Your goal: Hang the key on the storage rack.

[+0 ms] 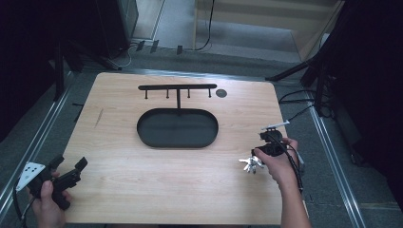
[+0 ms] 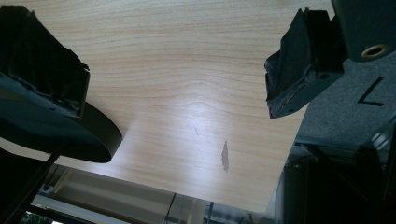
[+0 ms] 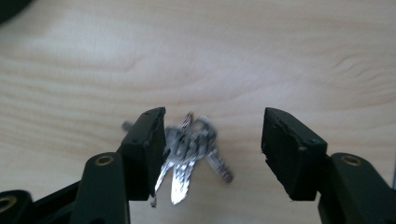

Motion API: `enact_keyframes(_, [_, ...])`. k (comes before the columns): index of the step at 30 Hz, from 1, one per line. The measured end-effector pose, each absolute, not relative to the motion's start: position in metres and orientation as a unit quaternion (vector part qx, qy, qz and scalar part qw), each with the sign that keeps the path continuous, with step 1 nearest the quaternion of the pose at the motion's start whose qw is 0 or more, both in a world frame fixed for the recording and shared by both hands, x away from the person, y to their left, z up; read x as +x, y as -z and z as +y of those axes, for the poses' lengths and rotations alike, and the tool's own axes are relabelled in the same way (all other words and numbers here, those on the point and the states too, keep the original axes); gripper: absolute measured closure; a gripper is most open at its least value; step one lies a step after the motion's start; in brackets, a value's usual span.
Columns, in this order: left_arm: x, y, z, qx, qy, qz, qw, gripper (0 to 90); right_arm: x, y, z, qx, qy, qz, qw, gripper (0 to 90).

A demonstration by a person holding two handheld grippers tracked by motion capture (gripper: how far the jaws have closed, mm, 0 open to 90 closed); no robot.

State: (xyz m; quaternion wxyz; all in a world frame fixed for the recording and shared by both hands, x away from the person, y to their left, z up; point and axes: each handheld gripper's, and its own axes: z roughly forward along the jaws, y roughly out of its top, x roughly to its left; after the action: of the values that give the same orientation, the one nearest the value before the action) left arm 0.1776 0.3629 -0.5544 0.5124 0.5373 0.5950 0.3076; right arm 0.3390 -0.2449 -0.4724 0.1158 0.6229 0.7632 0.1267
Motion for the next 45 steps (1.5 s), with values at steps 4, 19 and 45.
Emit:
enact_keyframes(4, [0.178,0.554,0.363,0.539,-0.306,0.594,0.512,6.9,0.348,0.479,-0.239,0.648,-0.07,0.755,0.074,32.3])
enact_keyframes(19, [0.179,0.554,0.363,0.54,-0.306,0.594,0.512,6.9,0.36,0.499,-0.225,0.724,-0.044,0.686,0.046,13.4])
enact_keyframes(45, [0.18,0.554,0.364,0.54,-0.301,0.596,0.513,6.9,0.356,0.511,-0.234,0.717,-0.037,0.695,0.037,13.6])
